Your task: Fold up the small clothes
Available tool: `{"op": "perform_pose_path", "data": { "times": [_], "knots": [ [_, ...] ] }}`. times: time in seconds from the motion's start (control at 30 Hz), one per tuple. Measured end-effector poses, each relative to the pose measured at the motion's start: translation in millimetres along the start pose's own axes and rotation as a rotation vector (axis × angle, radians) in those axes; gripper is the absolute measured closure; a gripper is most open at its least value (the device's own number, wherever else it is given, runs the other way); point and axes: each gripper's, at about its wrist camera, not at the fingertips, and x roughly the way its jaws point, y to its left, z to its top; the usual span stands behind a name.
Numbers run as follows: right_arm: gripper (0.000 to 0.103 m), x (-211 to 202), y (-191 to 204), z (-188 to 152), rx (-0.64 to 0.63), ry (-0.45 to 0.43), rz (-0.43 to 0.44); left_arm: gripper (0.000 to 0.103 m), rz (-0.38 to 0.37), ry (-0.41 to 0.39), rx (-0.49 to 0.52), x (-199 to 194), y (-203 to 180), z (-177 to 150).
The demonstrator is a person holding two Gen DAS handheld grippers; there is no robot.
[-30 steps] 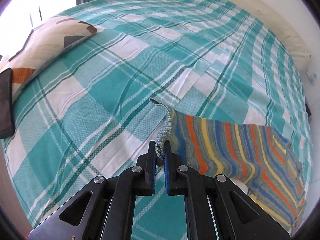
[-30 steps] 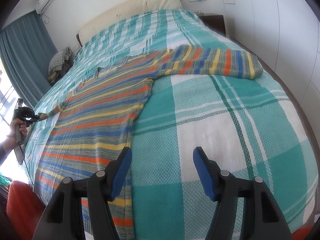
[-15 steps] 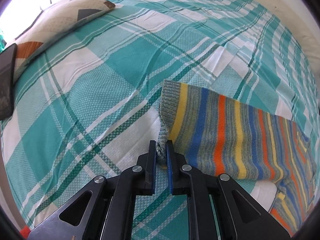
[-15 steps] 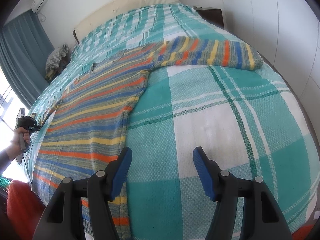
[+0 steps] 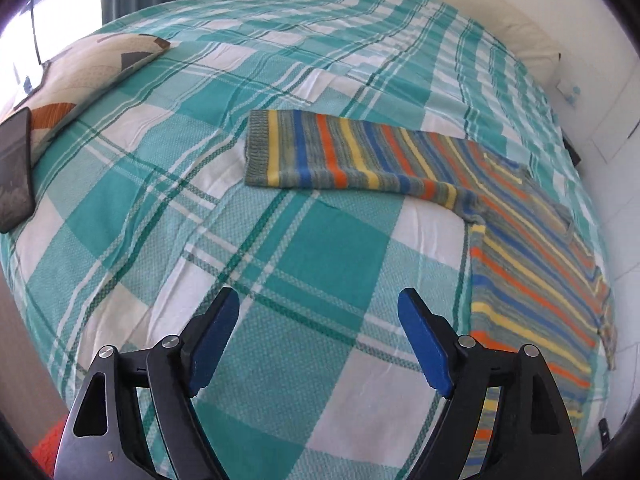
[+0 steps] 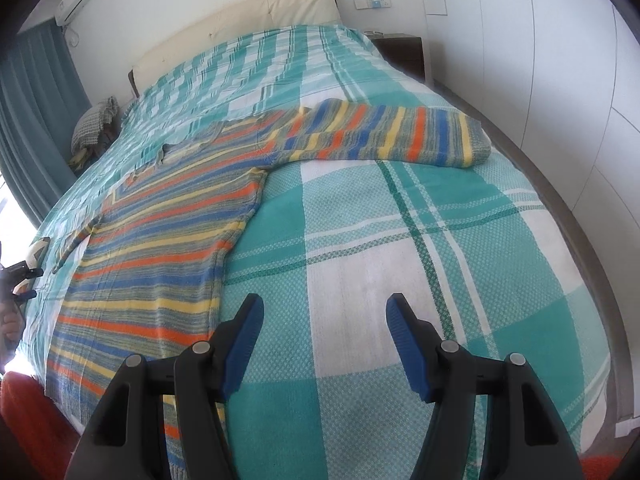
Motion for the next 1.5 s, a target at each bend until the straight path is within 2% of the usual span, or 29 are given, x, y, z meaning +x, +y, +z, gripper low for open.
{"op": "perform_pose_path", "data": {
  "times": [0.1, 0.27, 0.3, 0.33, 0.37, 0.5, 0.67, 0.7, 0.93, 1.23, 1.3, 1.37, 1.43, 1.5],
  "knots": [
    [0.03, -10.3, -12.9, 3.9, 0.015, -0.05, -0.089, 0.018, -0.023, 0.003, 0.061, 5.1, -14.6, -28.1],
    [0.03, -12.5, -29.3, 1.2, 0.078, -0.06, -0.171, 0.017, 0.054, -0.032, 0.116, 16.9, -11.0, -62.8],
    [0.03, -11.3, -29.3, 0.0, 0.074, -0.059, -0.187, 0.012, 0.065, -0.032, 0.125, 18.4, -11.4, -63.5],
    [0.03, -8.8, -28.4, -1.0, 0.069, -0.054, -0.199, 0.005, 0.057, -0.027, 0.131, 19.8, -11.9, -62.9],
    [0.029, -5.1, -27.5, -1.9, 0.065, -0.044, -0.209, 0.002, 0.046, -0.024, 0.141, 21.7, -12.6, -62.2],
    [0.025, 23.4, -28.5, -11.5, 0.055, 0.06, -0.242, 0.0, 0.077, -0.028, 0.171, 29.1, -15.6, -68.3],
    [0.003, 35.3, -27.4, -20.5, 0.037, 0.063, -0.208, 0.0, 0.095, -0.033, 0.158, 29.1, -16.4, -71.6],
    [0.001, 37.6, -26.5, -22.8, 0.028, 0.065, -0.207, 0.0, 0.095, -0.038, 0.159, 28.8, -16.3, -72.5],
    [0.0, 39.5, -23.1, -27.2, 0.014, 0.052, -0.219, 0.0, 0.052, -0.044, 0.172, 25.5, -11.2, -77.4],
    [0.0, 39.3, -19.9, -27.8, -0.002, 0.046, -0.236, 0.001, 0.091, -0.051, 0.23, 24.1, -18.7, -79.6],
    [0.0, 39.3, -19.7, -27.9, -0.003, 0.046, -0.236, 0.001, 0.074, -0.088, 0.219, 12.7, -19.6, -74.1],
    [0.0, 39.7, -19.5, -27.5, -0.005, 0.044, -0.238, 0.001, 0.042, -0.203, 0.226, -4.3, -22.1, -65.4],
    [0.0, 39.5, -19.5, -27.6, -0.006, 0.044, -0.239, 0.001, 0.064, -0.284, 0.268, -9.9, -29.6, -49.6],
    [0.0, 39.5, -19.3, -27.5, -0.008, 0.043, -0.241, 0.001, 0.078, -0.253, 0.303, 3.2, -36.9, -27.2]
  ]
}}
